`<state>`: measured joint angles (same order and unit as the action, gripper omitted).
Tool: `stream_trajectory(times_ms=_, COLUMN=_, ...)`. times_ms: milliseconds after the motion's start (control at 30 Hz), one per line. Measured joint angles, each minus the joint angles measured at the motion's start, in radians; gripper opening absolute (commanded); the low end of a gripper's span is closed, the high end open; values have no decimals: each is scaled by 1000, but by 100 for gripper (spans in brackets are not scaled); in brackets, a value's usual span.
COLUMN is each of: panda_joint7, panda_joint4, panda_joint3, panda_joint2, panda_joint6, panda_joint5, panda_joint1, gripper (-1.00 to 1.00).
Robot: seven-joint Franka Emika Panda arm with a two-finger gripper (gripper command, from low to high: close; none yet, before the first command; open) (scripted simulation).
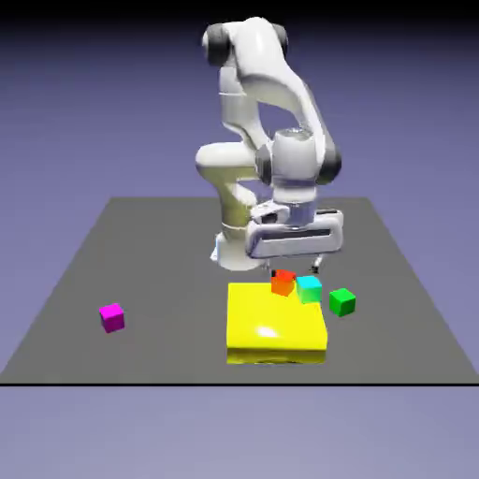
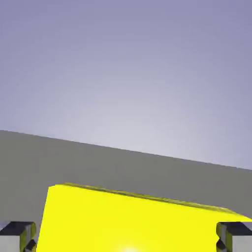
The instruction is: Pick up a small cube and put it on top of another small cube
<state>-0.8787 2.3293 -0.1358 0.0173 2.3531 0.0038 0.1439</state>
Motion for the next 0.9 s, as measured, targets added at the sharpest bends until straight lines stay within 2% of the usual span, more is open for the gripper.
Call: stream_trajectory(times_ms=900, panda_joint7=-229, panda_joint4=-801, panda_joint3=-226, panda_joint2=979, panda_joint6=-1139, panda_joint5=6, panda_joint1=202, gripper=0)
